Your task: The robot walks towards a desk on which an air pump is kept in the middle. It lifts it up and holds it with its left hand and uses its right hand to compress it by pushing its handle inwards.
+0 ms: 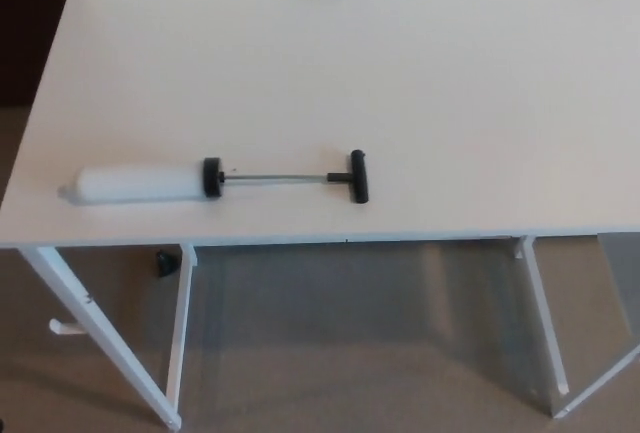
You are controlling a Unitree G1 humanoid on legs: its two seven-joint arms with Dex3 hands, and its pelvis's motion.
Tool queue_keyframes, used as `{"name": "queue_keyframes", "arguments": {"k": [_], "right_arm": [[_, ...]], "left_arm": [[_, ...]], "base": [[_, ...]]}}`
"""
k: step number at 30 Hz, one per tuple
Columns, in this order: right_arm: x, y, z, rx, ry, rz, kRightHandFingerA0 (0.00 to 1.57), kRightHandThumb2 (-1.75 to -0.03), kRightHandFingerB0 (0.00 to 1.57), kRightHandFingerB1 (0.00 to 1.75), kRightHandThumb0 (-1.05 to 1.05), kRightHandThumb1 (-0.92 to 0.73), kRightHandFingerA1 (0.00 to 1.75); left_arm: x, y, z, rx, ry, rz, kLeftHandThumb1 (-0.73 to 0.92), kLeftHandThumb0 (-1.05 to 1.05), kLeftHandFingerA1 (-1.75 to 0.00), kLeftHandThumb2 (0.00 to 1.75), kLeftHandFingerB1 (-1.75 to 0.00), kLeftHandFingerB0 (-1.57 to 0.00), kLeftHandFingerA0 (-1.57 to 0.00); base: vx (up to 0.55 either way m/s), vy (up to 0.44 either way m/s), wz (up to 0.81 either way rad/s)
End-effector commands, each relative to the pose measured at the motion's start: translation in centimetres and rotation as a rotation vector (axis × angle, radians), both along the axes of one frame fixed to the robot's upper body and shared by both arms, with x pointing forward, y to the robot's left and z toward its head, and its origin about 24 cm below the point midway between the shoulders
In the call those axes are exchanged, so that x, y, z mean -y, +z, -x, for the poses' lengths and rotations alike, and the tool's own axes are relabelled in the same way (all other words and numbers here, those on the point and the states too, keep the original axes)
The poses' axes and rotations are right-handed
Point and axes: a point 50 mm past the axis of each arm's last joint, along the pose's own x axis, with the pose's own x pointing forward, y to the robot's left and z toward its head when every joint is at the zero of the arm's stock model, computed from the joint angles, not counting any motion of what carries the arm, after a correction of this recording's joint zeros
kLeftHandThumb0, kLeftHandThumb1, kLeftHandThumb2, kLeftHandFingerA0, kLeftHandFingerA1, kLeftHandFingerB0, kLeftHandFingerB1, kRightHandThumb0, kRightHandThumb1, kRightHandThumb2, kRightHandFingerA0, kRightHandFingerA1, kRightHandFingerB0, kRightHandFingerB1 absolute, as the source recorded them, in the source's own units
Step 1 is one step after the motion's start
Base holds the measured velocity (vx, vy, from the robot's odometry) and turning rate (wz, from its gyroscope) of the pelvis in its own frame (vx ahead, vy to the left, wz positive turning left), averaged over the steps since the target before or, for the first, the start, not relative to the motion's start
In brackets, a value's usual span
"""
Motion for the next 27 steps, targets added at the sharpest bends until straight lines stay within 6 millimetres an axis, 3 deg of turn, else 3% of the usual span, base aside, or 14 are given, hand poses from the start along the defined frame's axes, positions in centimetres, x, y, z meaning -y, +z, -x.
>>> {"name": "queue_keyframes", "arguments": {"k": [1, 9, 10, 12, 13, 15, 16, 17, 18, 19, 20, 23, 24, 27], "right_arm": [[0.6, 0.2, 0.5, 0.003, -0.001, 0.026, 0.63, -0.58, 0.47, 0.39, -0.26, -0.61, 0.46], [0.6, 0.3, 0.4, 0.004, 0.001, 0.029, 0.63, -0.58, 0.47, 0.39, -0.26, -0.61, 0.46], [0.6, 0.3, 0.4, 0.002, -0.001, 0.028, 0.64, -0.58, 0.47, 0.39, -0.25, -0.61, 0.46], [0.6, 0.2, 0.4, 0.000, -0.003, 0.026, 0.64, -0.58, 0.47, 0.39, -0.25, -0.61, 0.46], [0.5, 0.3, 0.4, -0.001, -0.001, 0.028, 0.61, -0.58, 0.46, 0.39, -0.25, -0.62, 0.46], [0.5, 0.3, 0.4, -0.002, 0.002, 0.031, 0.61, -0.58, 0.46, 0.39, -0.25, -0.62, 0.46], [0.4, 0.1, 0.6, -0.005, 0.001, 0.029, 0.65, -0.58, 0.48, 0.39, -0.26, -0.62, 0.47], [0.3, 0.0, 0.8, -0.007, 0.000, 0.027, 0.65, -0.58, 0.48, 0.39, -0.26, -0.62, 0.47], [0.3, 0.0, 1.0, -0.006, -0.008, 0.024, 0.66, -0.58, 0.49, 0.40, -0.27, -0.61, 0.48], [0.3, 0.0, 1.1, -0.003, -0.014, 0.025, 0.66, -0.58, 0.49, 0.40, -0.27, -0.61, 0.48], [0.4, 0.0, 1.2, -0.002, -0.019, 0.025, 0.64, -0.58, 0.49, 0.40, -0.26, -0.61, 0.47], [0.4, 0.0, 1.3, -0.002, -0.023, 0.025, 0.64, -0.58, 0.49, 0.40, -0.26, -0.61, 0.47], [0.7, 0.3, 1.2, 0.001, -0.017, 0.033, 0.63, -0.58, 0.49, 0.40, -0.25, -0.60, 0.47], [0.9, 0.6, 0.8, 0.007, -0.004, 0.035, 0.63, -0.58, 0.48, 0.39, -0.25, -0.62, 0.46]], "left_arm": [[-0.3, 0.2, 0.2, 0.006, -0.002, 0.012, 0.75, -0.14, -0.47, 0.63, -0.34, -0.27, -0.37], [-0.2, 0.2, 0.0, 0.012, 0.001, 0.009, 0.72, -0.12, -0.47, 0.60, -0.34, -0.30, -0.41], [-0.2, 0.2, 0.0, 0.012, -0.002, 0.010, 0.51, -0.10, -0.60, 0.95, -0.50, -0.17, -0.34], [-0.2, 0.2, -0.1, 0.012, -0.003, 0.011, 0.51, -0.10, -0.60, 0.95, -0.50, -0.17, -0.34], [-0.2, 0.3, -0.1, 0.012, 0.007, 0.009, 0.70, -0.13, -0.46, 0.60, -0.34, -0.30, -0.42], [-0.2, 0.3, -0.1, 0.012, 0.020, 0.005, 0.70, -0.13, -0.46, 0.60, -0.34, -0.30, -0.42], [-0.3, 0.5, 0.1, 0.030, 0.039, 0.003, 0.52, -0.11, -0.57, 0.94, -0.47, -0.11, -0.26], [-0.4, 0.7, 0.3, 0.043, 0.052, 0.002, 0.52, -0.11, -0.57, 0.94, -0.47, -0.11, -0.26], [-0.9, 2.0, 0.6, 0.135, 0.134, -0.020, 0.66, -0.28, -0.40, 0.67, -0.28, -0.10, -0.10], [-1.1, 3.0, 0.8, 0.193, 0.187, -0.036, 0.66, -0.28, -0.40, 0.67, -0.28, -0.10, -0.10], [-2.0, 4.7, 1.1, 0.264, 0.261, -0.090, 0.61, -0.22, -0.52, 1.03, -0.49, 0.00, -0.02], [-2.8, 6.6, 1.6, 0.324, 0.329, -0.148, 0.61, -0.22, -0.52, 1.03, -0.49, 0.00, -0.02], [-3.8, 9.8, 1.6, 0.402, 0.339, -0.257, 0.55, -0.32, -0.34, 0.66, -0.21, -0.07, -0.07], [-4.8, 16.9, 0.8, 0.600, 0.308, -0.471, 0.58, -0.31, -0.31, 0.57, -0.27, -0.14, -0.07]], "base": [[0.05, -0.091, 0.06], [0.01, -0.011, 0.00], [0.00, 0.000, 0.00], [0.00, 0.000, 0.00], [0.00, 0.000, 0.00], [0.00, 0.000, 0.00], [0.00, 0.000, 0.00], [0.00, 0.000, 0.00], [0.00, 0.000, 0.00], [0.00, 0.000, 0.00], [0.00, 0.000, 0.00], [0.00, 0.000, 0.00], [0.00, 0.000, 0.00], [0.00, 0.000, 0.00]]}}
